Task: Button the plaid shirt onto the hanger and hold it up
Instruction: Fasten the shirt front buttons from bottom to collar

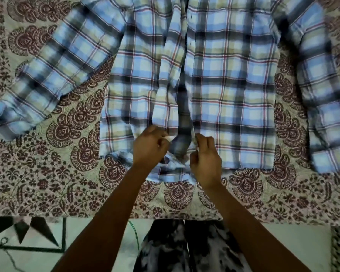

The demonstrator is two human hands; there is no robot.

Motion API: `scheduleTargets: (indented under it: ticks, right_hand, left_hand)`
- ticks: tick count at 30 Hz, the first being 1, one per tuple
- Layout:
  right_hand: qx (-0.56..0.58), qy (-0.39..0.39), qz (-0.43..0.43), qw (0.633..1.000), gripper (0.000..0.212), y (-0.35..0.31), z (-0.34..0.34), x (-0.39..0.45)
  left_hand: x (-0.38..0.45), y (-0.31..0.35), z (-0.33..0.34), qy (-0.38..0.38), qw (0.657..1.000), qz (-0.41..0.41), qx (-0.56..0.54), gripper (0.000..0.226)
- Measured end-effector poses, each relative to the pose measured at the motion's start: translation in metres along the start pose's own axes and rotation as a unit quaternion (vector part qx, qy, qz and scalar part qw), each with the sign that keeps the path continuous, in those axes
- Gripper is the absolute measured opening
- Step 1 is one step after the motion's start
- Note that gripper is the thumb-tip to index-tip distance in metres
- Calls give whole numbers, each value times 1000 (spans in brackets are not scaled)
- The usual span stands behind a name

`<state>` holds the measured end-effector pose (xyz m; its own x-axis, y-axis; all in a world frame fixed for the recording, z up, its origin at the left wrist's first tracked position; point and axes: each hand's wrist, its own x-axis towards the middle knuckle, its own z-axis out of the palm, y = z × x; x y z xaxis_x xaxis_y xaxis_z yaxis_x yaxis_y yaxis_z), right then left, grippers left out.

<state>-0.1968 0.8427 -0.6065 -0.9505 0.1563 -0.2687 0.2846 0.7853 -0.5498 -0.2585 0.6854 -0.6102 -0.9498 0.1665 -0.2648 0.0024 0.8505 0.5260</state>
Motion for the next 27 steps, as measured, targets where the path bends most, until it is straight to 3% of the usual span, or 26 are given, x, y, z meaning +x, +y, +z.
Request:
scheduleTargets:
  ticks: [2, 3, 6, 7, 8, 10, 12, 14, 17, 19, 23, 27]
  right_hand:
    - [3, -2, -22, 1000, 49, 0, 1, -10]
    - [3, -18, -28, 999, 51, 1, 3, -14]
    - [-16, -94, -10, 995, 62, 4, 10, -28]
    - [-19, -112, -4, 994, 62, 7, 12, -33]
    - [-23, -118, -7, 993, 63, 11, 15, -38]
    - [-44, -125, -33, 991, 69, 19, 19, -46]
    - [-92, -124, -66, 986, 80, 26, 25, -52]
    - [-157, -101, -109, 976, 88, 26, 29, -57]
    - [-219, -40, -176, 959, 75, 17, 40, -56]
    - [-220, -12, -158, 963, 55, 9, 49, -50]
    - [-139, 4, -36, 990, 29, -11, 57, -40]
    - [-158, -17, -89, 983, 21, -22, 57, -41]
  left_hand:
    - [-19, -3, -8, 27, 999, 33, -17, 39]
    - [-26, -3, -8, -6, 998, 40, -36, 43]
    - [-45, -4, 4, -207, 977, 46, -27, 52]
    - [-51, -8, 9, -225, 974, 31, -12, 53]
    - [-55, -11, 12, -194, 981, -4, -9, 50]
    - [-59, -20, 9, -63, 995, -78, 24, 40]
    - [-61, -35, 1, 2, 983, -104, 150, 44]
    - [-59, -54, -8, -3, 967, -135, 217, 57]
    - [-46, -82, -18, -2, 958, -132, 254, 56]
    - [-34, -93, -24, 16, 955, -106, 276, 43]
    - [-27, -113, -48, 23, 949, -51, 311, 15]
    - [-53, -152, -83, -11, 937, -91, 338, 14]
